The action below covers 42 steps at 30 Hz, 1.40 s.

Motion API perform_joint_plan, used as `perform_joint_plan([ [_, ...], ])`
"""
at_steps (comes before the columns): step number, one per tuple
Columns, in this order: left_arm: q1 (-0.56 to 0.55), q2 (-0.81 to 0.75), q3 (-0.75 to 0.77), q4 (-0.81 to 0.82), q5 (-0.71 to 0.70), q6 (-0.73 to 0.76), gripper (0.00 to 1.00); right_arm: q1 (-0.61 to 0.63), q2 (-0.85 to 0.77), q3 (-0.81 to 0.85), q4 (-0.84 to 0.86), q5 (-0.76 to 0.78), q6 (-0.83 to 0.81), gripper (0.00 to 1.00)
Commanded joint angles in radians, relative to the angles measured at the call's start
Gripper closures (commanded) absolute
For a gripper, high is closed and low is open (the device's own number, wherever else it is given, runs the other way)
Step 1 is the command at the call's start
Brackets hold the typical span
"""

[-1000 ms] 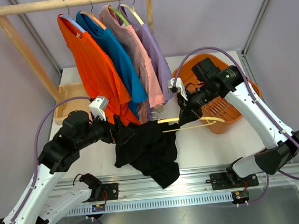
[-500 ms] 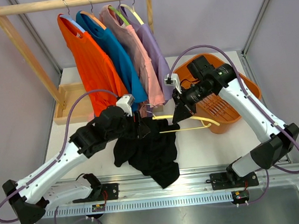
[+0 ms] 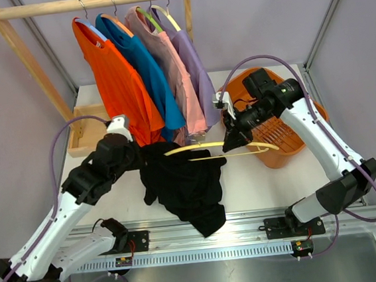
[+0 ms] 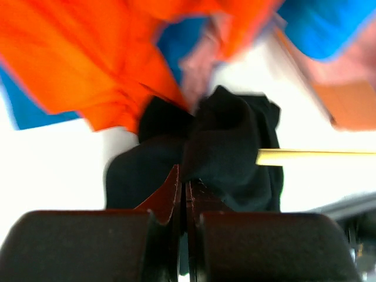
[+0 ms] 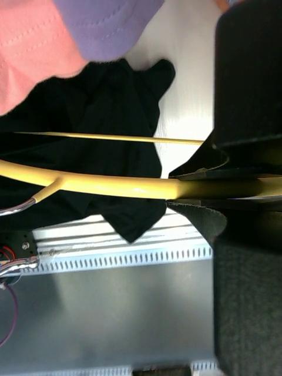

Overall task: Remove the t-shirt from the hanger
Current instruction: Remove the tshirt from the hanger, then pass the hanger from the right arm to the left

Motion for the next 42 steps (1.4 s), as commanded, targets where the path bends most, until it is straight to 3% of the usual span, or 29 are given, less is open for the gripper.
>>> perform_joint_plan([
  [1,0.093,-0.079,-0.004,-0.046,-0.039,0.03,1.0,-0.041,-0.082,0.017,-0.112,-0.017,-0.215,1.0],
  [6,0.154,-0.104,-0.091,-0.027,0.084,0.01,1.0,-0.107,-0.122,0.051,-0.173,-0.109,-0.343,1.0],
  [16,0.223,-0.144,-0.165,0.076,0.219,0.031,1.0,-0.121,-0.142,0.128,-0.237,-0.175,-0.379,1.0],
  [17,0.225,-0.148,-0.171,0.096,0.241,0.055,0.97,-0.119,-0.14,0.129,-0.235,-0.177,-0.377,1.0],
  [18,0.225,-0.162,-0.171,0.113,0.308,0.068,0.87,-0.119,-0.14,0.129,-0.226,-0.177,-0.366,1.0],
  [19,0.225,-0.17,-0.168,0.13,0.324,0.076,0.59,-0.119,-0.14,0.129,-0.214,-0.176,-0.353,1.0],
  [20,0.225,-0.18,-0.157,0.133,0.334,0.092,0.4,-0.121,-0.142,0.128,-0.201,-0.166,-0.336,1.0],
  [21,0.225,-0.191,-0.15,0.13,0.351,0.102,0.31,-0.119,-0.14,0.129,-0.191,-0.163,-0.323,1.0],
  [26,0.225,-0.32,-0.105,0.095,0.386,0.18,0.05,-0.118,-0.122,0.125,-0.19,-0.157,-0.328,1.0],
  [30,0.225,-0.364,-0.05,0.072,0.53,0.289,0.01,-0.118,-0.096,0.129,-0.207,-0.159,-0.377,1.0],
  [34,0.225,-0.345,0.058,0.065,0.586,0.447,0.01,-0.098,-0.03,0.174,-0.279,-0.163,-0.47,1.0],
  [38,0.225,-0.266,0.166,0.059,0.655,0.676,0.01,-0.026,0.002,0.22,-0.309,-0.14,-0.552,1.0],
  [42,0.225,-0.168,0.255,0.059,0.8,0.806,0.01,0.069,0.015,0.241,-0.316,-0.114,-0.599,1.0],
])
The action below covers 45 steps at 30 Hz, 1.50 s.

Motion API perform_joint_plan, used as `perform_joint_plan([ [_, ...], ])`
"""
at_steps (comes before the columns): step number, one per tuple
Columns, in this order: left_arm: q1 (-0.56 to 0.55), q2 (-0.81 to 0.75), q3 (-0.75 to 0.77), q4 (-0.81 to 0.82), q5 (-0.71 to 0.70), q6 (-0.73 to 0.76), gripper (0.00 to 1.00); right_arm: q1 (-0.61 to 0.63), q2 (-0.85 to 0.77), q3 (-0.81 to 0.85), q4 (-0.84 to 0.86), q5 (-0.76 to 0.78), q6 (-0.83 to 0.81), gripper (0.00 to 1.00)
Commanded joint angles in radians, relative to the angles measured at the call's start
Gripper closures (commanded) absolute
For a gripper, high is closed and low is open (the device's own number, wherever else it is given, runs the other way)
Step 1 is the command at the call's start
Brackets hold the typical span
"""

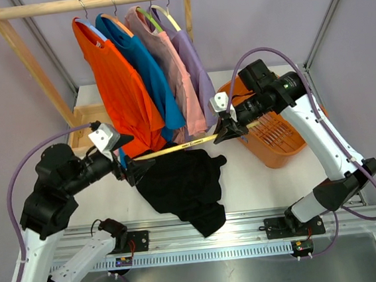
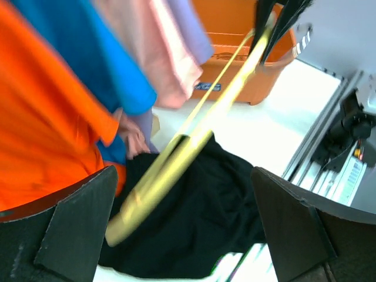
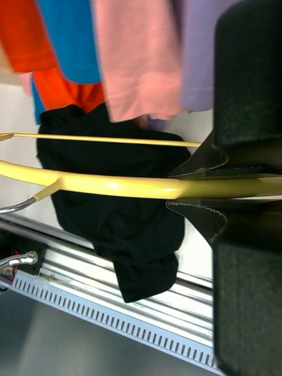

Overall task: Remove the t-shirt from the hanger
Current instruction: Pass the hanger from the right arm to the left

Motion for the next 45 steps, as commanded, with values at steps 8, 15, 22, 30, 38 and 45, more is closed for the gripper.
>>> perform_joint_plan([
  [8,0.003,0.226,0.159,-0.137,0.378,0.256,0.03,0.108,0.016,0.096,-0.266,-0.036,-0.15,1.0],
  [15,0.003,0.165,0.145,-0.23,0.332,0.324,0.08,0.113,0.017,0.068,-0.266,-0.091,-0.167,1.0],
  [22,-0.007,0.206,0.142,-0.319,0.261,0.365,0.27,0.117,0.043,0.104,-0.266,-0.126,-0.144,1.0],
  [30,-0.039,0.136,0.098,-0.246,0.042,0.411,0.31,0.117,0.071,0.107,-0.265,-0.206,-0.038,1.0],
  [38,-0.066,0.128,0.084,-0.26,-0.032,0.464,0.45,0.117,0.096,0.108,-0.265,-0.257,0.028,1.0],
  [45,-0.083,0.142,0.083,-0.261,-0.049,0.502,0.54,0.117,0.128,0.108,-0.265,-0.315,0.084,1.0],
])
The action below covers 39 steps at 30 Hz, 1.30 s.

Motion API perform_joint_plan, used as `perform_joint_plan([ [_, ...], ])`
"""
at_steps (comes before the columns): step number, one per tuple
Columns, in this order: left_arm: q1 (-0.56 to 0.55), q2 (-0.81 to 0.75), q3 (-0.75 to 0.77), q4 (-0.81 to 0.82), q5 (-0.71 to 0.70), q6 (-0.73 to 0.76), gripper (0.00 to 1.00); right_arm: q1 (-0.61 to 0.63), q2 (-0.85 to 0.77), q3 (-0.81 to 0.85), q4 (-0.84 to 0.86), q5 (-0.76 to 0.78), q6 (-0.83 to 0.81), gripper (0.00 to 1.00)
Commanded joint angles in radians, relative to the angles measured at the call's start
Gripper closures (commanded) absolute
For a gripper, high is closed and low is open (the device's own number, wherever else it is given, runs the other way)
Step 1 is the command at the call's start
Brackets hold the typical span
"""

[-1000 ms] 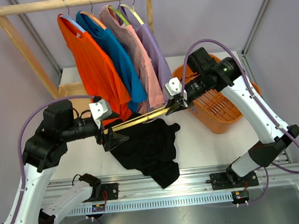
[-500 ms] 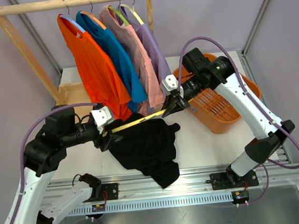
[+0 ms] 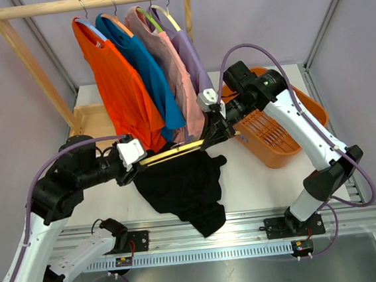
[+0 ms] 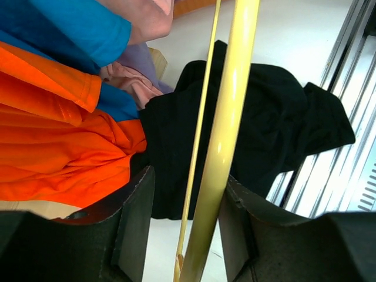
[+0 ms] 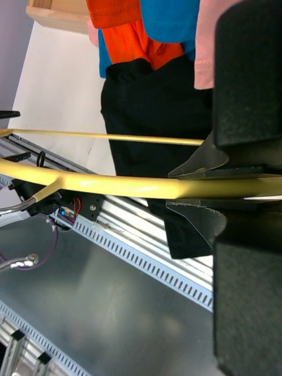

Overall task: Remove the t-shirt from the hanger
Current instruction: Pass the hanger from the right arm to the left

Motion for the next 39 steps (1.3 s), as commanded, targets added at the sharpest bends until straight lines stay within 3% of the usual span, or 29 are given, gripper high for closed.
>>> perform_joint_plan([
  [1,-0.011,0.009,0.003,0.04,-0.03,0.041,0.58,0.008,0.015,0.042,-0.263,-0.106,0.045,1.0],
  [4,-0.014,0.02,0.008,0.042,-0.024,0.052,0.67,0.009,0.024,0.044,-0.263,-0.123,0.06,1.0],
  [7,-0.016,0.029,0.011,0.037,-0.004,0.049,0.85,0.009,0.034,0.044,-0.263,-0.129,0.071,1.0],
  [8,-0.016,0.031,0.014,0.031,0.002,0.046,1.0,0.009,0.034,0.042,-0.263,-0.13,0.077,1.0],
  [12,-0.016,0.025,0.015,0.036,0.048,0.003,1.0,0.008,0.037,0.041,-0.263,-0.135,0.088,0.94],
  [13,-0.016,0.023,0.02,0.036,0.055,-0.029,1.0,0.009,0.037,0.044,-0.263,-0.133,0.091,0.9],
  [14,-0.016,0.023,0.02,0.033,0.074,-0.047,1.0,0.009,0.037,0.045,-0.26,-0.129,0.094,0.77],
  [16,-0.016,0.019,0.016,0.039,0.097,-0.098,1.0,0.004,0.029,0.067,-0.26,-0.108,0.097,0.63],
  [18,-0.016,-0.004,0.003,0.063,0.109,-0.144,1.0,-0.017,0.021,0.105,-0.255,-0.097,0.103,0.37],
  [21,-0.016,-0.061,-0.029,0.097,0.109,-0.21,1.0,-0.087,0.021,0.159,-0.226,-0.084,0.134,0.2],
  [28,-0.016,-0.15,0.015,0.097,0.036,-0.299,1.0,-0.365,0.012,0.295,-0.039,-0.066,0.295,0.16],
  [31,-0.016,-0.155,0.109,0.138,-0.052,-0.379,1.0,-0.486,-0.018,0.27,0.169,-0.081,0.432,0.16],
  [37,-0.016,-0.032,0.4,0.085,-0.447,-0.581,1.0,-0.624,-0.141,-0.022,0.6,-0.078,0.773,0.16],
  [39,-0.016,-0.023,0.423,0.109,-0.597,-0.626,1.0,-0.638,-0.173,-0.109,0.634,-0.065,0.796,0.16],
])
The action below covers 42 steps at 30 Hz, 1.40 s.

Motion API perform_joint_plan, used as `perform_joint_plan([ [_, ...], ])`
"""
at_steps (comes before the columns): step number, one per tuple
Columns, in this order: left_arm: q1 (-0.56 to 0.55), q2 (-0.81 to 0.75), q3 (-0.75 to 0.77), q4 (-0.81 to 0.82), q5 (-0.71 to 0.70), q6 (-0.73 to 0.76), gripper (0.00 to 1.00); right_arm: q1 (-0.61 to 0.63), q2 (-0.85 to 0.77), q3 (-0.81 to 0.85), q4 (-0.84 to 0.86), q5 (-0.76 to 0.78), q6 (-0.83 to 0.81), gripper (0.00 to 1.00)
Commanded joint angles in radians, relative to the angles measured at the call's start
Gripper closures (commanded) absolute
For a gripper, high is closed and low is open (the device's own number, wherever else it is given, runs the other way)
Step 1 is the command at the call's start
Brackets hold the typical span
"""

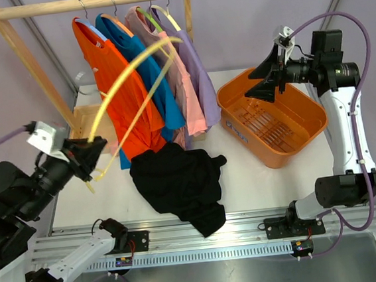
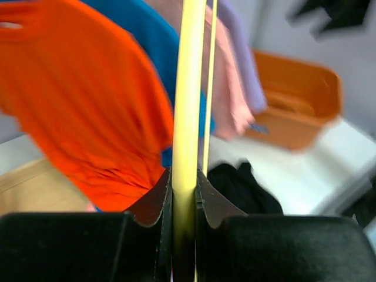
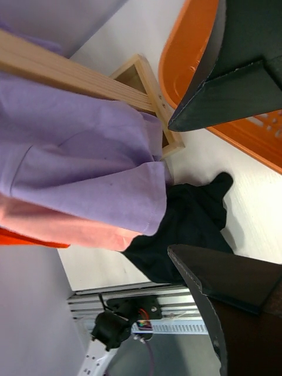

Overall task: Remove the t-shirt from the hanger
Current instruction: Pass the hanger from the right arm to the left, then hang the hanger back to the clothesline with the left arm

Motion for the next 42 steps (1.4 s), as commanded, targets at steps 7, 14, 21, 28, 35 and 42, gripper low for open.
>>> perform_joint_plan([
  [7,0.002,-0.02,-0.031,0.147,-0.755,-0.222,1.0,-0.023,-0.108,-0.23,0.241,0.038,0.214,0.16],
  [14,0.002,-0.049,-0.13,0.112,-0.909,-0.24,1.0,-0.023,-0.122,-0.304,0.279,0.056,0.253,0.16],
  [21,0.025,0.104,-0.118,0.242,-0.957,-0.073,1.0,-0.023,-0.105,-0.307,0.324,0.037,0.292,0.16],
  [28,0.483,0.338,0.117,0.258,-0.358,-0.108,1.0,-0.023,-0.129,-0.322,0.295,0.033,0.246,0.16],
  [35,0.721,0.56,0.316,0.288,-0.014,-0.173,1.0,-0.023,-0.171,-0.381,0.313,0.02,0.231,0.16],
  [42,0.862,0.682,0.344,0.392,0.197,-0.157,1.0,-0.023,-0.191,-0.407,0.319,-0.028,0.229,0.16],
])
